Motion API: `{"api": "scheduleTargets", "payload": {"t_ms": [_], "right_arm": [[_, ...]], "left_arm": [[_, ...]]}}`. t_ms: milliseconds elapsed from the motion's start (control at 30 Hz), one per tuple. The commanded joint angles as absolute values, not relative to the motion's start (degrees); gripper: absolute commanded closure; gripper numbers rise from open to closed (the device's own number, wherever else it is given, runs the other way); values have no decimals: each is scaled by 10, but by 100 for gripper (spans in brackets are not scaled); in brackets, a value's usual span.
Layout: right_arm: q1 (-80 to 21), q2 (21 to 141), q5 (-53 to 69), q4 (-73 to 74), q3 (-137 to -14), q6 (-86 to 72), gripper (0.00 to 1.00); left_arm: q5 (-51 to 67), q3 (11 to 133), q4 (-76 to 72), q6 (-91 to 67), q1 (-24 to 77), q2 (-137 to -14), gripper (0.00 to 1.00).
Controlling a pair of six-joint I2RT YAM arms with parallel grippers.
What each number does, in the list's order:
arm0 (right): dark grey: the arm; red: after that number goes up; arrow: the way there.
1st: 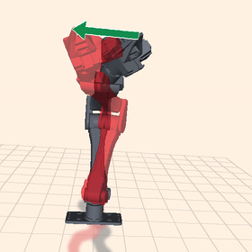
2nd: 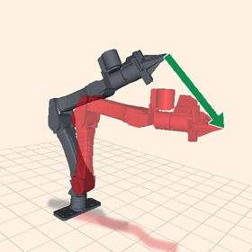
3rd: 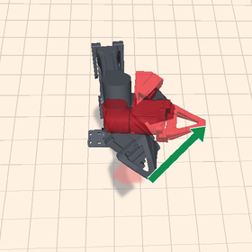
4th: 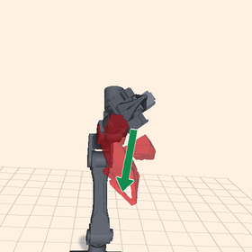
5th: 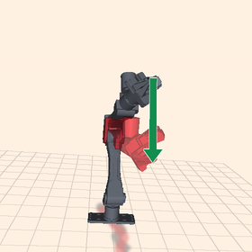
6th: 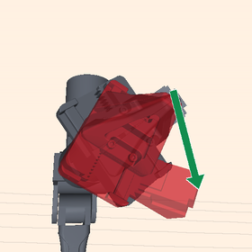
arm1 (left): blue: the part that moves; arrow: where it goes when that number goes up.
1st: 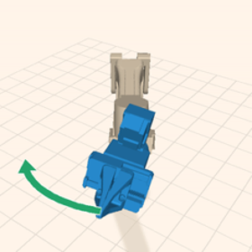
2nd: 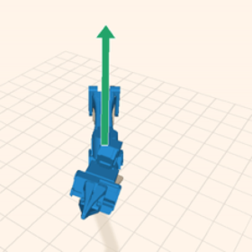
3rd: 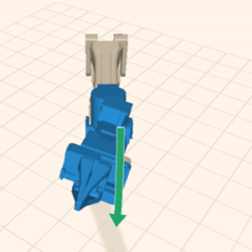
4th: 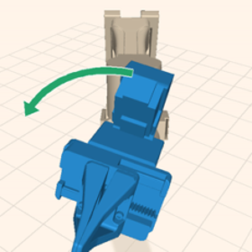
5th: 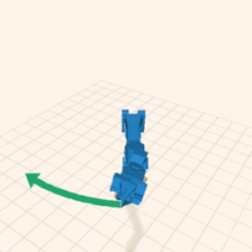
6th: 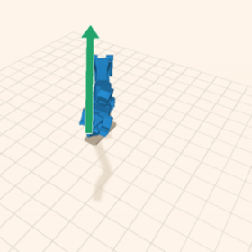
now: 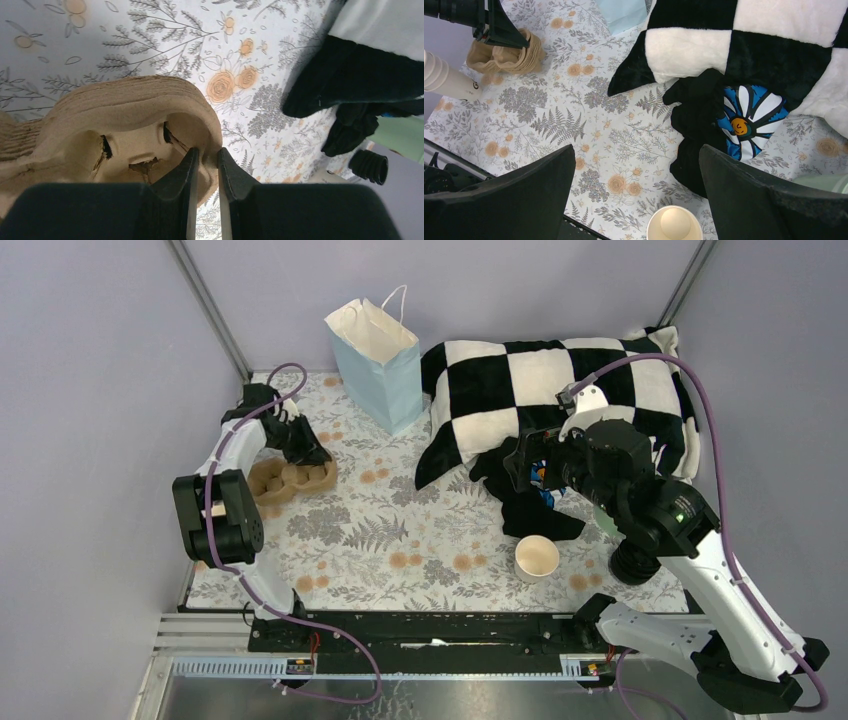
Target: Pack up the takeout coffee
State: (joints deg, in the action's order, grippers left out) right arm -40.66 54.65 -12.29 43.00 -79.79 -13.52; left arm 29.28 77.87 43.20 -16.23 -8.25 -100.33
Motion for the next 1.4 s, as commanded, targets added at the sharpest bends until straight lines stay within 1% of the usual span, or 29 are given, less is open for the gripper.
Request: {"api": "scheduleTargets", "payload": {"t_ms": [0,133,233,300,467,600,733,800,933,1033,1200,1367], "right_arm": [[-410,550,-114,422,-812,-135,0],[-410,551,-114,420,-812,-133,0],[-410,553,-116,420,-814,-130,0],[-410,552,-116,420,-813,-131,1],[-410,552,-111,416,-806,-134,0],[-410,552,-108,412,-803,-137,0],[-410,551,-103,408,-800,-140,0],[-410,551,-102,408,-799,-140,0],[-410,549,-101,408,-798,-140,0],[-410,547,-101,409,-798,-140,0],[-410,551,-96,406,-798,-138,0],[-410,556,-88,402,-801,-139,0]], "left_arm": [[391,756,352,-139,-87,-962,89],[399,743,356,-128,-88,-958,90],[368,738,360,-133,-87,-951,94],[321,758,383,-145,-86,-949,100],[162,801,438,-165,-61,-930,100],[-10,856,511,-189,-5,-941,100],[-190,911,584,-208,78,-984,100],[-266,934,618,-223,104,-1006,100],[-321,970,660,-245,121,-1022,100],[-379,1021,699,-261,136,-1023,100],[-406,1116,756,-301,148,-1021,100],[-425,1174,800,-343,156,-1022,100]]}}
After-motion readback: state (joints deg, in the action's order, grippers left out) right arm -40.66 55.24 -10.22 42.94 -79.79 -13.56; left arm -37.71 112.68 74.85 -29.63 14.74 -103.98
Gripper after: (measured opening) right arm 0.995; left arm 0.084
